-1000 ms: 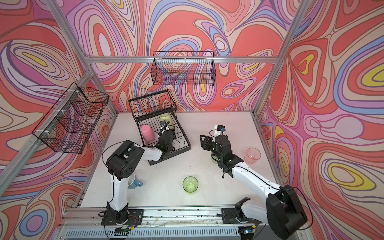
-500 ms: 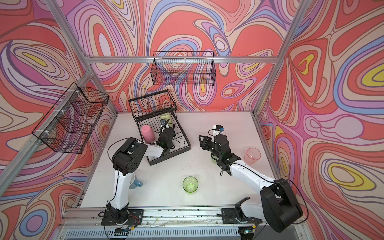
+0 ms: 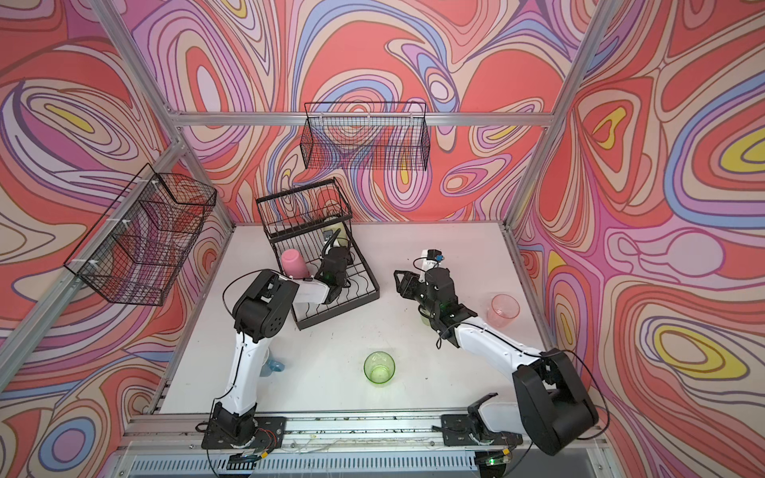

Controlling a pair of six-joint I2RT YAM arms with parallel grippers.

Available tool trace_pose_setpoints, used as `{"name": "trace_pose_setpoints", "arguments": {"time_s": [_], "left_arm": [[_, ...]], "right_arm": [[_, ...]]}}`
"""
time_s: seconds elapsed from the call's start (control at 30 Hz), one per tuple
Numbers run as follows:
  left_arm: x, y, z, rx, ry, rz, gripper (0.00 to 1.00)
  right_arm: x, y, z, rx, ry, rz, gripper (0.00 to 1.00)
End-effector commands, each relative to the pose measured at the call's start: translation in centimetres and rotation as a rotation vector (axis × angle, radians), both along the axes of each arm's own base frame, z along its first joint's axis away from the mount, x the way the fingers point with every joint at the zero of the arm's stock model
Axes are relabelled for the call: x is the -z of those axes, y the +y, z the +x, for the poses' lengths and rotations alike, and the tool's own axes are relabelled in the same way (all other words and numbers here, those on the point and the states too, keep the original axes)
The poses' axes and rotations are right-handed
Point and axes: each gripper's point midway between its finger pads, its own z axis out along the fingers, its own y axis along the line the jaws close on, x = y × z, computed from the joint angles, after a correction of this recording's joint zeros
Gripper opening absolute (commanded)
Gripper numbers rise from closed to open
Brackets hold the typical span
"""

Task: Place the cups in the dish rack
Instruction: 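Set the cream cup upright between the rack wires with the left gripper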

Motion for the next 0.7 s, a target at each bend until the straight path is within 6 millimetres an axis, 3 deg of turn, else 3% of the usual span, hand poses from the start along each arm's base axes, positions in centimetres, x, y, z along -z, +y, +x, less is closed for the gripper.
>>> {"name": "trace_pose_setpoints", "arguments": {"time_s": [0.0, 0.43, 0.67], "left_arm": [[-2.3, 0.6, 1.7, -0.02, -0.067, -0.068, 0.0], [-1.7, 1.5, 2.8, -0.048, -0.033, -0.098, 0.0], [-1.7, 1.5, 2.3, -0.037, -0.026, -0.105, 0.29]], "right_arm": [[0.2, -0.1, 0.3, 0.001, -0.006, 0.017, 0.57], [0.7, -0.3, 0.5, -0.001, -0.001, 0.026, 0.57], [0.7, -0.3, 0.3, -0.001, -0.001, 0.032, 0.58]]}}
